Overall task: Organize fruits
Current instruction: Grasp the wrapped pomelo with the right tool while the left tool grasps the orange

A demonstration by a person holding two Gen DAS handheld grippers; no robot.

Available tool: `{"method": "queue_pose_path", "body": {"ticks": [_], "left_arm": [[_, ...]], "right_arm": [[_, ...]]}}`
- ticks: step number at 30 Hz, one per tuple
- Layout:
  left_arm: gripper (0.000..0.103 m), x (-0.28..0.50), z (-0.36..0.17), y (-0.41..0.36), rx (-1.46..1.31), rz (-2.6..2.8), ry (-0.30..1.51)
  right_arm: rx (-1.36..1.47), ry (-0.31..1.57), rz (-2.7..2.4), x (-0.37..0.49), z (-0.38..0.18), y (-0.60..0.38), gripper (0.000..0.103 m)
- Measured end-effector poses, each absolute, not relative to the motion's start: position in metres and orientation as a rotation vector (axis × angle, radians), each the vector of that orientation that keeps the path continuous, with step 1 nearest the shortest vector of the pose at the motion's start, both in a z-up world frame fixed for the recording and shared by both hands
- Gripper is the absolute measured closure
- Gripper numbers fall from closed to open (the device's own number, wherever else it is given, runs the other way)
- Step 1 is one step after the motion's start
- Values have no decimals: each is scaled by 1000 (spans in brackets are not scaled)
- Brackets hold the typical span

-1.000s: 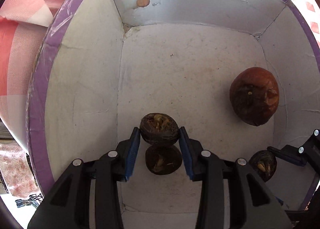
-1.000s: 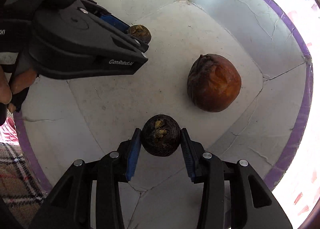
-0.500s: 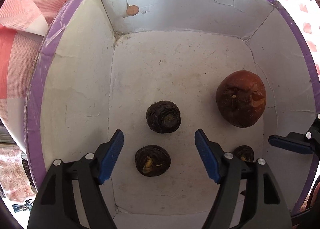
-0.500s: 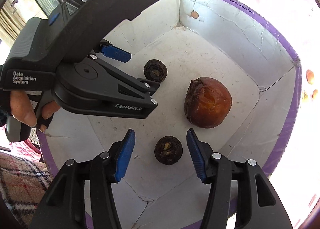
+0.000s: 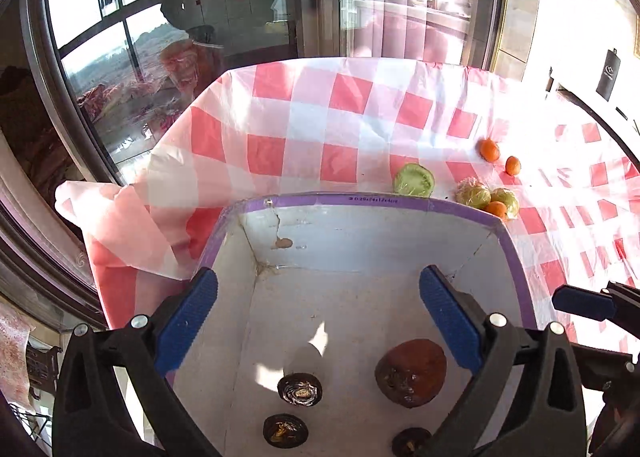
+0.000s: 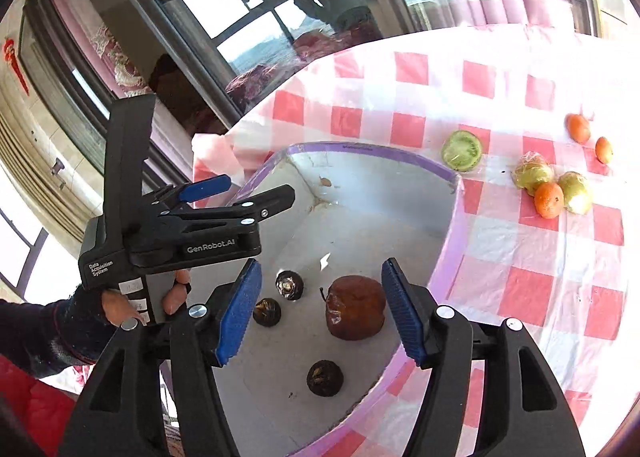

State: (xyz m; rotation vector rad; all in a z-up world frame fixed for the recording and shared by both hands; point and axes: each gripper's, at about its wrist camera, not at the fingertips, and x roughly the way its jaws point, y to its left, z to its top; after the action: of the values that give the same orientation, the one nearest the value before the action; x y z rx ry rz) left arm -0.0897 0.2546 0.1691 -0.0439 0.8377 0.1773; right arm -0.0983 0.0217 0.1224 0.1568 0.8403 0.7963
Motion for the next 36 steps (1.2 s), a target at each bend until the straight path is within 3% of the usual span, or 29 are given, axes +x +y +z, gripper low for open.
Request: {"method": "queue_pose_path", "body": {"ticks": [9,18,32,34,36], "left_arm": [[2,-46,200,169,-201,63,790],[2,-3,146,58,-230,-82,971],[2,5,79,20,-219,-3,1112],[2,7,71,18,-210,17,1123],[2,12,62,18,-201,40,1135]], "right_arm": [[-49,929,329,-6,60,-66,32],[-264,901,457,68,14,-73,32],[-457,804,830,135,3,-30,26],[-480,791,858,135,3,-23,28],[-478,784,854,135,4,-23,40]]}}
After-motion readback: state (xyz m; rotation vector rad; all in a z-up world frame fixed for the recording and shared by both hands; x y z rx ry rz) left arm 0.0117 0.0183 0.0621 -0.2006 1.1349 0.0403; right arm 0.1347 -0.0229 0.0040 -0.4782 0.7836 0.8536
